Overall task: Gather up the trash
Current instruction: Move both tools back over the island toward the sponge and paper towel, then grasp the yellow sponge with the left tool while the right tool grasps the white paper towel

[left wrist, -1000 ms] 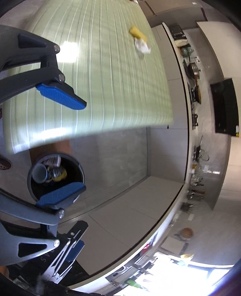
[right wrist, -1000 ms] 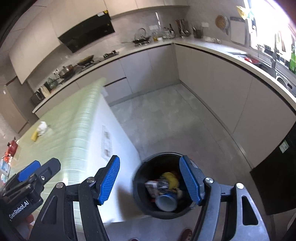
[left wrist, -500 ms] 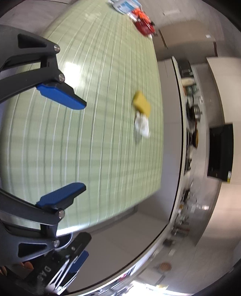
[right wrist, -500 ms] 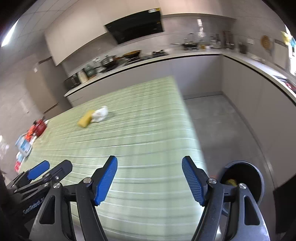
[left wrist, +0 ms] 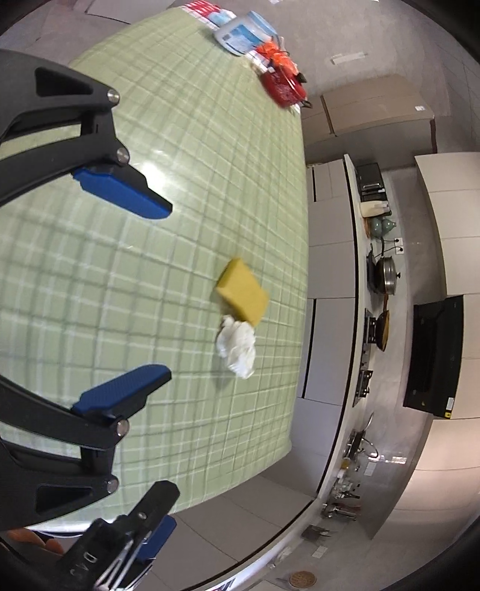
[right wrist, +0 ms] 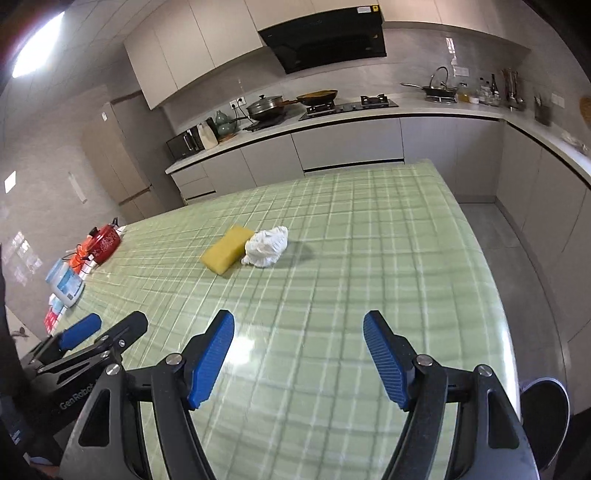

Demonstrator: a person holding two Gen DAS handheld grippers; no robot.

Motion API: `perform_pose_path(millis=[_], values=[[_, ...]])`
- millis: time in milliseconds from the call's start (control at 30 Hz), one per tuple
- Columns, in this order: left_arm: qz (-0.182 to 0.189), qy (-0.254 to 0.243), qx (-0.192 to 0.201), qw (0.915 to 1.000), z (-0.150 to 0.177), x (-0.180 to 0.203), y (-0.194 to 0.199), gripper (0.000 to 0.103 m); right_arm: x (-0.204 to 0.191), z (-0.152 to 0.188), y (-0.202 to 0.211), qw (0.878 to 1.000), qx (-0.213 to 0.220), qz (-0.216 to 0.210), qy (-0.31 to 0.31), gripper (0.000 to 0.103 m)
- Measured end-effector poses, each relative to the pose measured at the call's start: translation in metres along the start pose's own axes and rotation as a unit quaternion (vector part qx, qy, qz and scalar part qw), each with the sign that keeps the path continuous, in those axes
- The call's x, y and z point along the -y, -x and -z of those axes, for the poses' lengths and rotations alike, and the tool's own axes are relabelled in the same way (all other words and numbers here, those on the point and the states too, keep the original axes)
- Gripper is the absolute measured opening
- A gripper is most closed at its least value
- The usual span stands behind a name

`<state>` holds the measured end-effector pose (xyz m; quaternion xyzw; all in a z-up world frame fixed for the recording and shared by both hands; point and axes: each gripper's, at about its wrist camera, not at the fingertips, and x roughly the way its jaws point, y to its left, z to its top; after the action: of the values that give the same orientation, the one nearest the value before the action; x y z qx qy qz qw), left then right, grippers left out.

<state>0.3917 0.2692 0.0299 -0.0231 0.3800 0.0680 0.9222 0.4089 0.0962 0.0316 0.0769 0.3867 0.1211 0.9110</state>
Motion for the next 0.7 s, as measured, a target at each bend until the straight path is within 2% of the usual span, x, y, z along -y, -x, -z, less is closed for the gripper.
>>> perform_pose_path(millis=[100, 367, 533, 700], values=[[0.016, -0.005, -0.008, 0.9998, -0.013, -0.014, -0.020, 0.082, -0.013, -0.015, -0.021, 1.000, -0.003, 0.004, -0.005, 0.075], [0.080, -0.071, -0.039, 0.9935, -0.047, -0.036, -0.103, 0.082, -0.039, -0.035, -0.098, 0.997, -0.015, 0.052, -0.046, 0.075], [0.106, -0.102, -0.057, 0.9875, -0.062, -0.036, -0.148, 0.082, -0.054, -0.045, -0.146, 0.994, -0.025, 0.094, -0.057, 0.075], [0.129, -0.129, -0.072, 0.9805, -0.070, -0.025, -0.177, 0.082, -0.046, -0.050, -0.181, 0.990, -0.039, 0.116, -0.072, 0.075]])
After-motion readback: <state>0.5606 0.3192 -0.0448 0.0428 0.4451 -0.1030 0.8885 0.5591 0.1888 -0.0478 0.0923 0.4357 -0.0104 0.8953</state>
